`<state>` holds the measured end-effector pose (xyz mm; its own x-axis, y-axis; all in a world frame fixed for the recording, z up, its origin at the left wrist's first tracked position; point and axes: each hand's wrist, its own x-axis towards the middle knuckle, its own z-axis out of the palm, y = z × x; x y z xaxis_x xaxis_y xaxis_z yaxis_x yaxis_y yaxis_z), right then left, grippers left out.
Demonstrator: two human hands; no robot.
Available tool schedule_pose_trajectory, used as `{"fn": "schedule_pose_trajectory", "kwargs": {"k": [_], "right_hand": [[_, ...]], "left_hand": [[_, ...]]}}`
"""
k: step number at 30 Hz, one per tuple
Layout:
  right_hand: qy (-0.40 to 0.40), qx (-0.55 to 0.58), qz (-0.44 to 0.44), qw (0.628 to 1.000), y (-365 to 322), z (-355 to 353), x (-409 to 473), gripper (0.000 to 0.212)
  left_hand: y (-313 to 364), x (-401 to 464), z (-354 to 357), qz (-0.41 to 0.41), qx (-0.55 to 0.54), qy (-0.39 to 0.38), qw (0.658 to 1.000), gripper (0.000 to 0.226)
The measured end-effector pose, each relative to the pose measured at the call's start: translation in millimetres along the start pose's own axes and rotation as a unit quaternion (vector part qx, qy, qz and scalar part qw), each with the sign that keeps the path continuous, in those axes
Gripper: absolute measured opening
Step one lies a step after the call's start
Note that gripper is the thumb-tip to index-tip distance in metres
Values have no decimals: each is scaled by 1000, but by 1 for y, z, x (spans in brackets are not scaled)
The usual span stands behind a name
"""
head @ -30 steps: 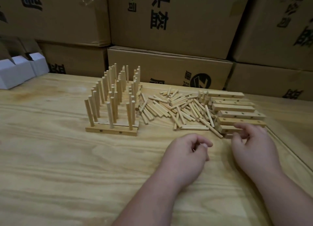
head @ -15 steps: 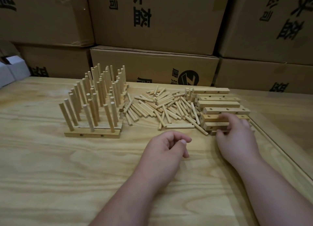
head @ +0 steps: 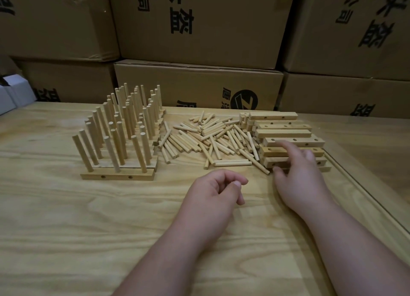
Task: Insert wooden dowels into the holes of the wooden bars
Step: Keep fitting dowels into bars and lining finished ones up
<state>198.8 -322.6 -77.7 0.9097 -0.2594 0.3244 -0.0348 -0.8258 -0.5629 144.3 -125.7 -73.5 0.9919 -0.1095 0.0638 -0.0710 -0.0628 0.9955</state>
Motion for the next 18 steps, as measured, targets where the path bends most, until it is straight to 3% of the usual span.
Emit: {"fn": "schedule_pose_trajectory", "kwargs": {"k": [3,10,15,18], "right_hand": [[-6,-44,24,999,1,-1,0,65],[32,-80,34,996,-6,-8,-2,43],[69,-102,14,992,-13,-11,-5,31],[140,-69,-37,987,-18,-13,-6,27]], "left_hand": [[0,1,0,0,-2,1,1000,23],[0,0,-1,-2,-7,-7,1000,20],[-1,1,-1,-1,-7,-4,1000,20],[-2,1,-1,2,-13,-2,1000,20]]}}
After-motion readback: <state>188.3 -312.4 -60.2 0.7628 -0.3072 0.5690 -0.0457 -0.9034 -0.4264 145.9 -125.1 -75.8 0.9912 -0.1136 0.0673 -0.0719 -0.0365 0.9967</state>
